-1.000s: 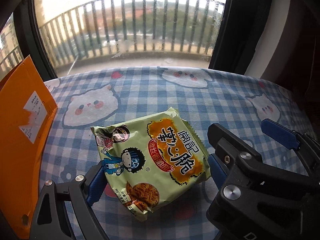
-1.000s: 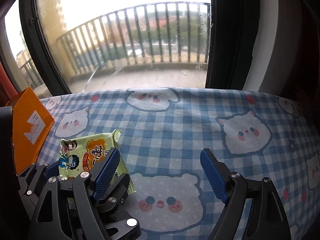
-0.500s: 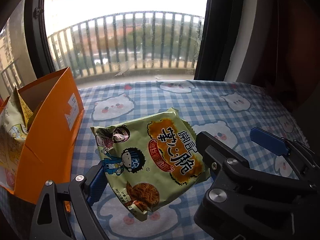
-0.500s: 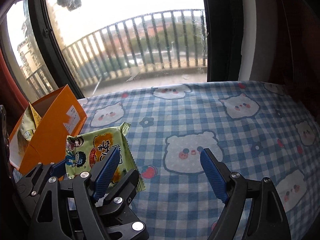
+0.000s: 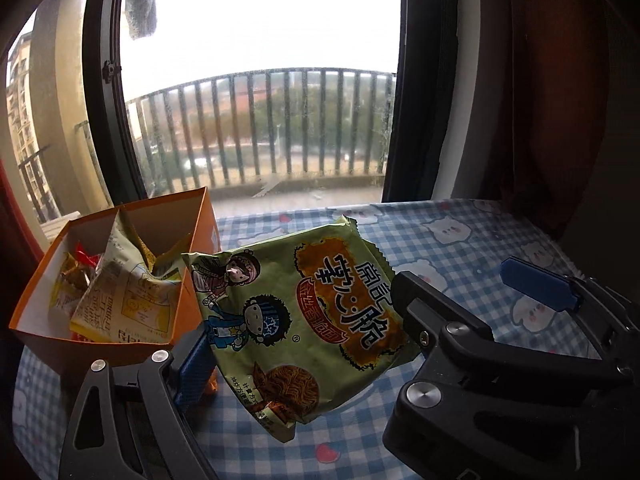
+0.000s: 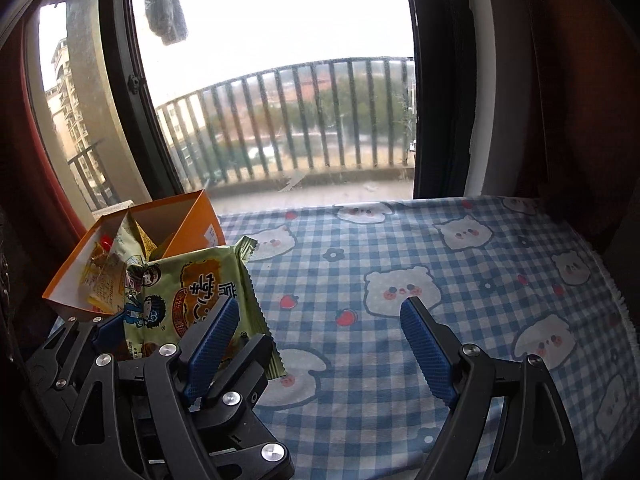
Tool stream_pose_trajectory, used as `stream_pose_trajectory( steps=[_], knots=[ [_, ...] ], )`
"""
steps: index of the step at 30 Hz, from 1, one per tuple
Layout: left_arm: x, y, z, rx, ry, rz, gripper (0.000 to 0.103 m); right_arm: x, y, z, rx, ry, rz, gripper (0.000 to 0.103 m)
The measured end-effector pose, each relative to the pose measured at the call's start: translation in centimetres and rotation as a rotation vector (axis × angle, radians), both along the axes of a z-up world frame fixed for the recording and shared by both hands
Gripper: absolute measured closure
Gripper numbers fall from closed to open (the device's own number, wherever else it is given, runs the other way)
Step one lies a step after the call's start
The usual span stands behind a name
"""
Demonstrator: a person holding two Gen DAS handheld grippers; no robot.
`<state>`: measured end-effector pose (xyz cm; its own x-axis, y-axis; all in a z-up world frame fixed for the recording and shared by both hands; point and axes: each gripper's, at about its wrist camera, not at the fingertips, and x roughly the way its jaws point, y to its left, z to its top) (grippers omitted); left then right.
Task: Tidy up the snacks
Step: 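Lift the green pack with the left tool and carry it over the box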
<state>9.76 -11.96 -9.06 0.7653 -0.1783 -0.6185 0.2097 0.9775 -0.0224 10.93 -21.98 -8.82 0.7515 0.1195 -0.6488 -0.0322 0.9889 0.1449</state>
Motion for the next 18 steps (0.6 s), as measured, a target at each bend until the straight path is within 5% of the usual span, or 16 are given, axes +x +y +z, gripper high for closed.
stream_pose_trajectory(
  steps=[18],
  knots=[
    [-3.2, 8.0, 5.0, -0.013, -0.136, 0.078, 0.011, -2.5, 7.5, 6.0, -0.015, -0.129, 0.070, 0.016]
  ],
)
